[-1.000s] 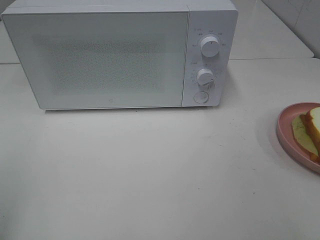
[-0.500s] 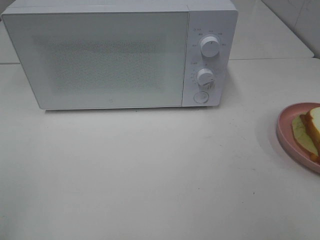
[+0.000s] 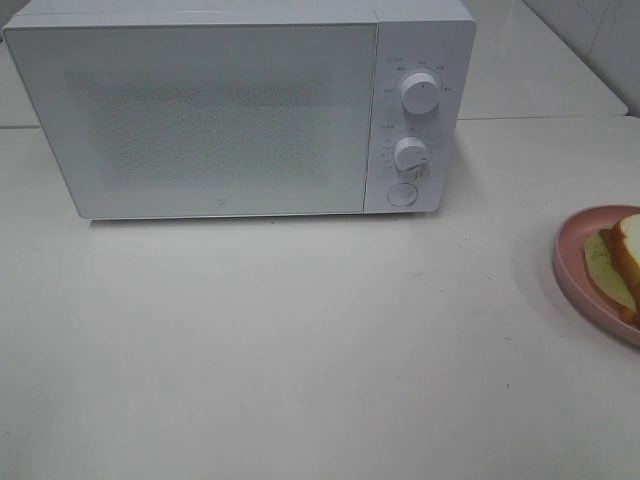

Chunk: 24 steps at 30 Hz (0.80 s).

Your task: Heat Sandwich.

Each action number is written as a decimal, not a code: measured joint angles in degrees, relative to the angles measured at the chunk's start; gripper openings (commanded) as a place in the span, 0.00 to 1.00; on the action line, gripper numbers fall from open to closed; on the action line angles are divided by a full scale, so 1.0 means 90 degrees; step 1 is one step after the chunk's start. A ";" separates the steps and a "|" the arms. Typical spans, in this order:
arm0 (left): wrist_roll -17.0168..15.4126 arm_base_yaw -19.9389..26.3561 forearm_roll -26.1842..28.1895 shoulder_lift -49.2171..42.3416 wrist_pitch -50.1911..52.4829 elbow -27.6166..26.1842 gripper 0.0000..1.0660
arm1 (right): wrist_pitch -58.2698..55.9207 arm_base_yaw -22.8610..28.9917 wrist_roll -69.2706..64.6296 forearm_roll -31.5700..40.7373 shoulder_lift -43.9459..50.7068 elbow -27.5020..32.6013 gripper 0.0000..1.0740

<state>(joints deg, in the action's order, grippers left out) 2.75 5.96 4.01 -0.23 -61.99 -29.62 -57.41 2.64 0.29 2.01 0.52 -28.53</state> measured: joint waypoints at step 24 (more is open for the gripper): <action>-0.0306 -0.0547 -0.0261 -0.0006 0.0000 0.0000 0.72 | 0.0000 0.0267 0.0000 0.0000 0.0000 0.0000 0.65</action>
<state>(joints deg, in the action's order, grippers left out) 0.00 1.03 1.66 -0.29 -61.99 -29.62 -57.41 5.04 0.29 2.01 0.52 -28.53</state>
